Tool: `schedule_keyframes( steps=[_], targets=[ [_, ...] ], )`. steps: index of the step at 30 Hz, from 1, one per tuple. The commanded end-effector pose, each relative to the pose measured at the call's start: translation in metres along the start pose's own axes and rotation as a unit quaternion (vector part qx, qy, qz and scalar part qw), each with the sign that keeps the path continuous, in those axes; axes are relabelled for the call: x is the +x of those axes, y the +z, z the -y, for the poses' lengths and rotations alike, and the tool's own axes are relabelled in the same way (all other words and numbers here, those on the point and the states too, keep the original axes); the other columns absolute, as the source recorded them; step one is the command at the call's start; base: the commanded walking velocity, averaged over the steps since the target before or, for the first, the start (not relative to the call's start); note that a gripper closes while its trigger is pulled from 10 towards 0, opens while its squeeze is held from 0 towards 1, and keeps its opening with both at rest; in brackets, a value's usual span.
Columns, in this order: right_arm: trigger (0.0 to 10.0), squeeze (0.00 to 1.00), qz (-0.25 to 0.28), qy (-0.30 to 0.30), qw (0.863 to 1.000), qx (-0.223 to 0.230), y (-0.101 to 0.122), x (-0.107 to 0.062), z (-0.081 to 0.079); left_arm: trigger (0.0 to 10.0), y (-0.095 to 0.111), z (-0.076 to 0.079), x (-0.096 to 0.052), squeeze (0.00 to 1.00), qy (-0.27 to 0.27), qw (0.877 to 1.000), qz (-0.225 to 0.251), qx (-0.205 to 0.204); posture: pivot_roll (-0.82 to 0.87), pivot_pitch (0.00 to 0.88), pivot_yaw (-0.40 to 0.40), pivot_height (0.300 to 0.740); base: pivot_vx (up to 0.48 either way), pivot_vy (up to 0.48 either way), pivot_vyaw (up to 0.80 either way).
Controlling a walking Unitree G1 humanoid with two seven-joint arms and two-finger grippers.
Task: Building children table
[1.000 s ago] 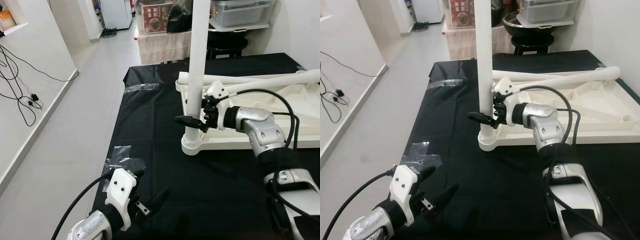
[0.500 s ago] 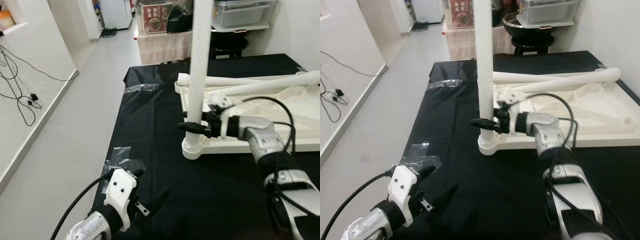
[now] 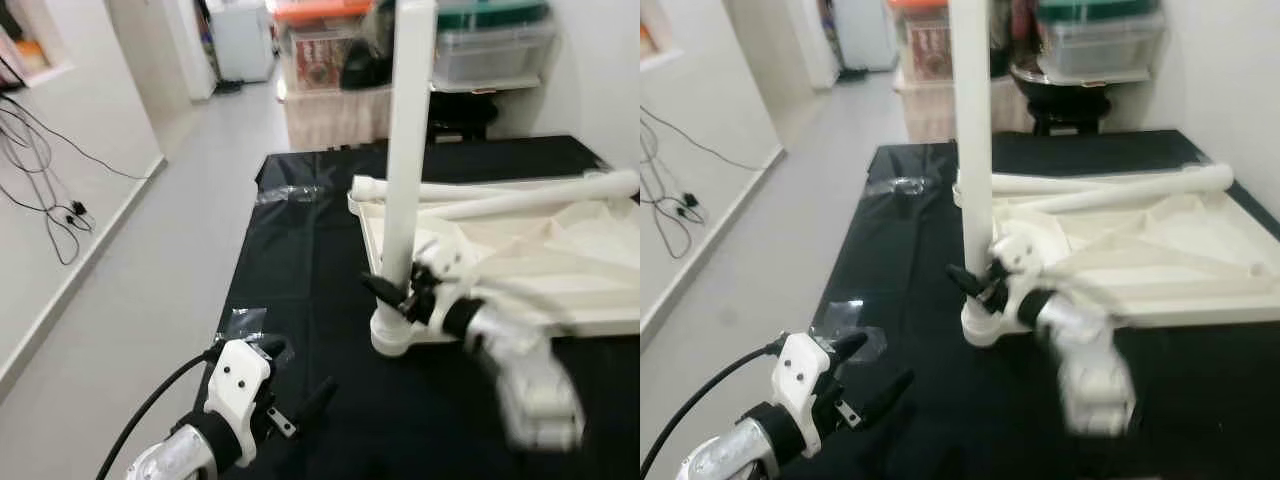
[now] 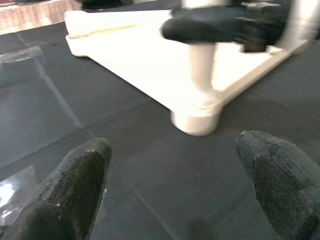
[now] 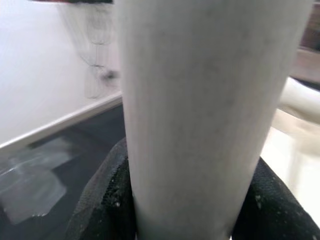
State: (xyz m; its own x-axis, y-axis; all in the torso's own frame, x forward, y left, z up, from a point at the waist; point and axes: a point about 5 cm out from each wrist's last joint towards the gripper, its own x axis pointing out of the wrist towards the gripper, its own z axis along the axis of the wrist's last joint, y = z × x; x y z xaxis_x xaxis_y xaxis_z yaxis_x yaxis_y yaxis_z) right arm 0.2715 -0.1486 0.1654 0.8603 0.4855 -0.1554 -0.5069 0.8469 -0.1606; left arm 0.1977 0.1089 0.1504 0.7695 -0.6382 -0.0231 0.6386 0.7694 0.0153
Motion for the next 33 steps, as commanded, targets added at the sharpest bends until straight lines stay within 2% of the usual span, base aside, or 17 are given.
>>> schedule_keyframes(
  steps=[1,5,8,9,12,13,14,17,20,21,24,25,26,28,29,30,33],
  targets=[
    [0.0,0.00,-0.163,0.000,0.986,0.045,-0.055,-0.011,-0.010,10.0,-0.002,-0.004,-0.001,0.00,0.005,1.000,-0.009,0.007,0.07,0.141,0.076,0.740,0.000,0.000,0.00],
    [0.0,0.00,-0.156,0.013,0.987,0.048,-0.051,-0.004,-0.009,10.0,-0.002,-0.003,0.001,0.00,0.001,1.000,-0.008,0.007,0.08,0.144,0.065,0.740,0.000,0.000,0.00],
    [0.0,0.00,-0.147,0.020,0.988,0.049,-0.033,0.000,-0.014,10.0,-0.001,-0.003,0.001,0.00,0.004,1.000,-0.006,0.004,0.06,0.146,0.059,0.740,0.000,0.000,0.00],
    [1.6,0.00,-0.148,0.014,0.988,0.043,-0.030,0.000,-0.014,10.0,-0.001,-0.002,0.001,0.00,0.004,1.000,-0.006,0.003,0.06,0.147,0.059,0.740,0.000,0.000,0.00],
    [1.6,0.00,-0.149,0.009,0.988,0.039,-0.029,0.000,-0.013,10.0,-0.001,-0.002,0.001,0.00,0.004,1.000,-0.006,0.003,0.06,0.147,0.060,0.740,0.000,0.000,0.00],
    [10.0,0.55,-0.135,0.024,0.990,0.038,-0.021,0.003,-0.013,10.0,-0.002,-0.002,0.002,0.00,0.001,1.000,-0.006,0.002,0.06,0.142,0.068,0.740,0.000,0.000,0.00],
    [10.0,1.00,-0.116,0.040,0.991,0.044,-0.012,0.006,-0.013,10.0,-0.002,-0.001,0.003,0.00,-0.001,1.000,-0.006,0.001,0.06,0.142,0.067,0.740,0.000,0.000,0.00],
    [10.0,1.00,-0.087,0.067,0.993,0.041,0.000,0.012,-0.012,10.0,-0.002,0.000,0.003,0.00,-0.003,1.000,-0.006,0.000,0.06,0.142,0.067,0.740,0.000,0.000,0.00],
    [10.0,1.00,-0.011,0.140,0.990,0.003,0.029,0.027,-0.004,10.0,-0.003,0.002,0.005,0.00,-0.004,1.000,-0.006,-0.002,0.07,0.138,0.072,0.740,0.000,0.000,0.00],
    [10.0,0.00,0.004,0.170,0.985,-0.017,0.036,0.031,0.001,10.0,-0.004,0.003,0.005,0.00,-0.005,1.000,-0.007,-0.002,0.07,0.134,0.077,0.740,0.000,0.000,0.00],
    [10.0,0.00,0.013,0.205,0.978,-0.045,0.041,0.034,0.005,10.0,-0.004,0.003,0.006,0.00,-0.005,1.000,-0.007,-0.003,0.07,0.134,0.079,0.740,0.000,0.000,0.00],
    [10.0,0.00,-0.002,0.267,0.957,-0.109,0.040,0.041,0.012,10.0,-0.005,0.002,0.005,0.00,-0.005,1.000,-0.008,-0.004,0.07,0.129,0.082,0.740,0.000,0.000,0.00],
    [10.0,0.00,-0.007,0.284,0.951,-0.123,0.039,0.042,0.014,10.0,-0.005,0.002,0.005,0.00,-0.005,1.000,-0.008,-0.004,0.07,0.129,0.082,0.740,0.000,0.000,0.00],
    [10.0,0.00,-0.003,0.328,0.938,-0.110,0.043,0.046,0.014,10.0,-0.005,0.002,0.005,0.00,-0.005,1.000,-0.009,-0.005,0.08,0.125,0.082,0.740,0.000,0.000,0.00],
    [10.0,0.00,-0.003,0.328,0.938,-0.110,0.043,0.046,0.014,10.0,-0.005,0.002,0.005,0.00,-0.005,1.000,-0.009,-0.005,0.08,0.125,0.082,0.740,0.000,0.000,0.00],
    [10.0,0.00,0.006,0.357,0.929,-0.097,0.047,0.051,0.015,10.0,-0.006,0.002,0.004,0.00,-0.004,1.000,-0.009,-0.005,0.08,0.123,0.084,0.740,0.000,0.000,0.00],
    [10.0,0.00,0.009,0.365,0.926,-0.093,0.048,0.053,0.016,10.0,-0.006,0.002,0.004,0.00,-0.004,1.000,-0.010,-0.005,0.08,0.123,0.084,0.740,0.000,0.000,0.00]
  ],
)
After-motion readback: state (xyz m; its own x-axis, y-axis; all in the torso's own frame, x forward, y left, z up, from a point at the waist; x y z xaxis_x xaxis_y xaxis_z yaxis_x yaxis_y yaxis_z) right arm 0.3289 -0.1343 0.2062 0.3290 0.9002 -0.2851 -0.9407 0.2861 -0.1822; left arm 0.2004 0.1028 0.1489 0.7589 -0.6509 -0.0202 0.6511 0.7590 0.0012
